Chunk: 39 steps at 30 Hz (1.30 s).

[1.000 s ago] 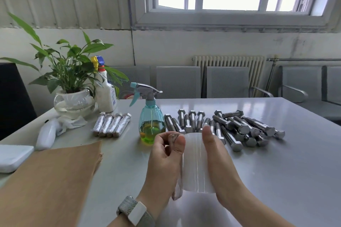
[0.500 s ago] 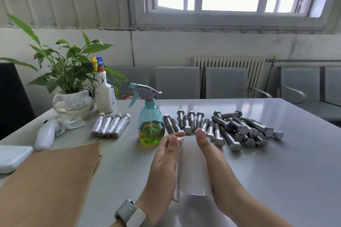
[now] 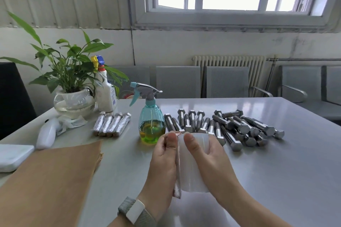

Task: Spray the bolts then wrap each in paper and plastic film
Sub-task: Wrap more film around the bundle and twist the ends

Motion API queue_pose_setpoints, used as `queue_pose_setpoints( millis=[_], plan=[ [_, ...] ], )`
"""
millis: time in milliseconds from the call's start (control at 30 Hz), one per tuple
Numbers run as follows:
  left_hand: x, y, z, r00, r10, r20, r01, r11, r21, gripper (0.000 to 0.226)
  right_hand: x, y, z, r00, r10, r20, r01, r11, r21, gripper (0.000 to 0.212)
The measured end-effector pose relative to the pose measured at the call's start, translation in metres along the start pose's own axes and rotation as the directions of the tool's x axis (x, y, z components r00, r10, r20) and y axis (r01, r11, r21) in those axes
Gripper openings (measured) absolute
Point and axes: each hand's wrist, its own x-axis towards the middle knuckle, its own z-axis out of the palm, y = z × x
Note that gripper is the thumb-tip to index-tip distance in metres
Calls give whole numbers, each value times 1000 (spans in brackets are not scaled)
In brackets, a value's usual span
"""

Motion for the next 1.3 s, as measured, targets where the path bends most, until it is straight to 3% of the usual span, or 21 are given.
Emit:
queue_pose_setpoints(
  millis=[133, 233, 367, 500, 600, 700, 800, 1000, 1200, 1300],
  plan=[
    [-3, 2, 1, 998, -69, -4, 66, 974, -217, 41, -1, 2, 2, 997, -5, -78, 0, 998, -58, 81],
    [-7, 8, 1, 980, -176, 96, 198, 927, -318, 49, -2, 1, 1, 995, -12, -101, -2, 991, -135, 59],
    [-7, 9, 2, 975, -191, 111, 220, 894, -391, 56, 3, -1, -3, 991, 112, -70, -110, 994, 27, 58],
    [-5, 3, -1, 983, -143, 118, 166, 962, -217, 44, 4, -3, -8, 959, 240, 152, -267, 944, 195, 63],
    [-2, 4, -10, 997, -20, 72, 14, 997, 77, 47, 4, -5, -12, 926, 293, 236, -348, 905, 243, 64],
    [-1, 4, -19, 987, 118, 112, -151, 920, 363, 46, 4, -4, -13, 934, 288, 212, -335, 912, 237, 74],
    [-2, 2, -19, 973, 217, 80, -229, 861, 455, 44, 1, -4, -9, 946, 264, 186, -302, 927, 222, 79],
    [2, 3, -10, 983, 185, -6, -178, 955, 239, 46, 2, -8, -6, 967, 215, 135, -242, 943, 229, 78],
    [1, 0, -5, 989, 127, -72, -120, 989, 89, 54, -6, -8, 0, 999, 38, -10, -38, 997, 63, 81],
    [-1, 0, -3, 992, 104, -77, -104, 995, 8, 54, -7, -6, 5, 998, 1, -63, 0, 1000, 16, 72]
  ],
)
